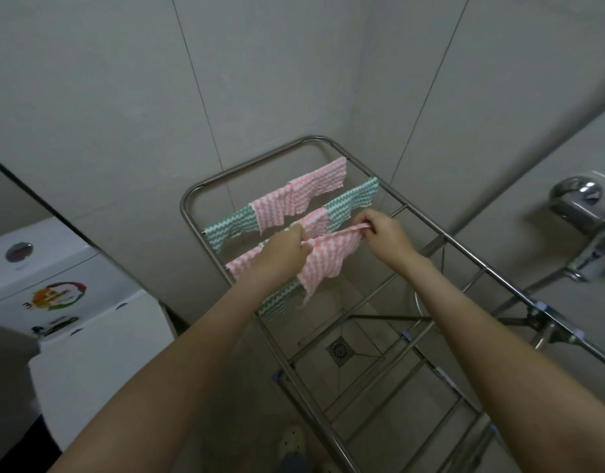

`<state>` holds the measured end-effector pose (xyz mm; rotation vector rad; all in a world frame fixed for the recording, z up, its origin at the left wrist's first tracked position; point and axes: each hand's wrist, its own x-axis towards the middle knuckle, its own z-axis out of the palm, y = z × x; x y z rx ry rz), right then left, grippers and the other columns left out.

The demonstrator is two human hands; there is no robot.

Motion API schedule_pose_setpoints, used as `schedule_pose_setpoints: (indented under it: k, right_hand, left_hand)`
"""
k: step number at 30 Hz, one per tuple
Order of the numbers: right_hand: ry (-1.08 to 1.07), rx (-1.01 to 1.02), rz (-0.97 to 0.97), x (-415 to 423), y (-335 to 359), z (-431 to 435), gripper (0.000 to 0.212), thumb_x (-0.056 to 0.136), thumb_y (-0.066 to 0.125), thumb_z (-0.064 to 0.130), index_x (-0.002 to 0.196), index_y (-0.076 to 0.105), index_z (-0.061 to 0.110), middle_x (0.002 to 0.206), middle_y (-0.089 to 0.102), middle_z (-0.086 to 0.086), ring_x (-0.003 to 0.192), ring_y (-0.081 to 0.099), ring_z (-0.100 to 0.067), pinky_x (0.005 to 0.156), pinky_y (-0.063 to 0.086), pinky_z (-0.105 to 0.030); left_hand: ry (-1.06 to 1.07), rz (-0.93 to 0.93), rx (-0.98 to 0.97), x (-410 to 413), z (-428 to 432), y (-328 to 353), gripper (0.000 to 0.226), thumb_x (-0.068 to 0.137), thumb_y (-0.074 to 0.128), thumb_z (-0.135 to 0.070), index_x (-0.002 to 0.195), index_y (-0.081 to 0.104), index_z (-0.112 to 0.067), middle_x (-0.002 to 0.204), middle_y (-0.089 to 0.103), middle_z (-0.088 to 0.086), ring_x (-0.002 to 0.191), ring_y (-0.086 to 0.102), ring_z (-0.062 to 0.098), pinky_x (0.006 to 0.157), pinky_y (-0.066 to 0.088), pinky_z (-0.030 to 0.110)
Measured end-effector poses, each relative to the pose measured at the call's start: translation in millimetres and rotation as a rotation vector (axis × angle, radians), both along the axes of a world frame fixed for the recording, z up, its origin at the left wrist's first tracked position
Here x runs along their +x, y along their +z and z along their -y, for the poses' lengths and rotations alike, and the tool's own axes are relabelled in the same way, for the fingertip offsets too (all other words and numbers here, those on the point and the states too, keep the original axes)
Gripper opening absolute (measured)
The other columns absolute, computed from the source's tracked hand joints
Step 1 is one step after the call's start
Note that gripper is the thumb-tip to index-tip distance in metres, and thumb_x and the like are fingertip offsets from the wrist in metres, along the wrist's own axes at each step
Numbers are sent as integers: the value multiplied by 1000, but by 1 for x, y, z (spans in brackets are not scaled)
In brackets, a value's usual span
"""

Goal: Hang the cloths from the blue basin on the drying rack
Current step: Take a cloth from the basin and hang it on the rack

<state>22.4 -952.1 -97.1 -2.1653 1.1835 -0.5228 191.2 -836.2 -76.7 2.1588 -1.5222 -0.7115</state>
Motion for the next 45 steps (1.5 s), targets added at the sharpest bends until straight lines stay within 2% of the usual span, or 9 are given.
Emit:
schedule_pose_setpoints:
  k: [5, 10, 14, 18, 21, 28, 32, 39, 45]
  right_hand:
    - [10, 15, -127, 0, -14, 1, 19, 88, 49, -2, 95, 67, 1, 101, 64, -17, 93, 57, -29, 71, 32, -24]
    - [-82, 98, -51, 14, -13, 3, 21, 91, 40, 0, 90, 61, -2, 89, 64, -19, 69, 60, -28, 62, 53, -33]
    - [-151, 152, 20, 35, -19, 9, 23, 89, 37, -1, 88, 59, 3, 86, 64, -16, 80, 63, -34, 76, 53, -46]
    - [-44, 284, -116, 45, -39, 16, 45, 87, 46, 3, 131, 45, 15, 130, 54, -10, 113, 55, -28, 88, 41, -27]
    - [241, 287, -360, 48, -63, 17, 76, 76, 51, 7, 144, 28, 32, 144, 43, 0, 132, 41, -24, 104, 36, -41]
    - [583, 53, -808, 53, -69, 10, 34, 87, 49, 14, 119, 54, 24, 115, 54, 0, 120, 38, -19, 101, 18, -35]
    - [555, -26, -814, 53, -67, 9, 14, 93, 47, 19, 106, 51, 23, 102, 51, 2, 116, 41, -19, 96, 22, -35]
    - [536, -132, -714, 41, -63, -3, 61, 86, 59, 33, 141, 33, 31, 143, 36, 4, 137, 25, -16, 112, 8, -39]
    - [515, -61, -524, 43, -30, -36, 62, 83, 64, 32, 140, 37, 29, 145, 38, -2, 135, 27, -25, 107, 20, -36]
  left_hand:
    - [-44, 60, 129, 3, -1, -14, 8, 94, 48, -18, 90, 49, -12, 102, 61, 14, 84, 54, 23, 66, 34, 29]
    - [14, 42, 70, 11, 4, -16, 5, 94, 47, -15, 89, 48, -13, 93, 59, 12, 80, 52, 23, 65, 35, 29]
    - [111, 76, 31, 22, 14, -26, 15, 94, 42, -13, 101, 52, -5, 97, 57, 14, 84, 51, 25, 67, 31, 29]
    - [96, 143, -20, 28, 23, -51, 24, 94, 41, -6, 113, 53, -1, 114, 55, 19, 104, 52, 31, 79, 38, 35]
    - [38, 261, -191, 22, 26, -72, 28, 87, 45, -15, 104, 58, 2, 111, 55, 24, 102, 53, 39, 84, 47, 45]
    - [-343, 159, 390, 7, 29, -91, 43, 99, 37, -37, 119, 57, -4, 113, 63, 16, 101, 59, 30, 75, 42, 33]
    - [-352, 170, 375, 6, 29, -95, 43, 100, 34, -31, 139, 41, -13, 111, 61, 16, 99, 59, 31, 72, 40, 33]
    - [-181, 152, 282, 6, 18, -83, 46, 97, 39, -42, 124, 48, -5, 119, 59, 15, 103, 58, 30, 78, 47, 35]
    - [6, 195, 183, 5, -26, -43, 39, 92, 50, -34, 120, 53, -7, 122, 59, 16, 110, 57, 31, 86, 45, 36]
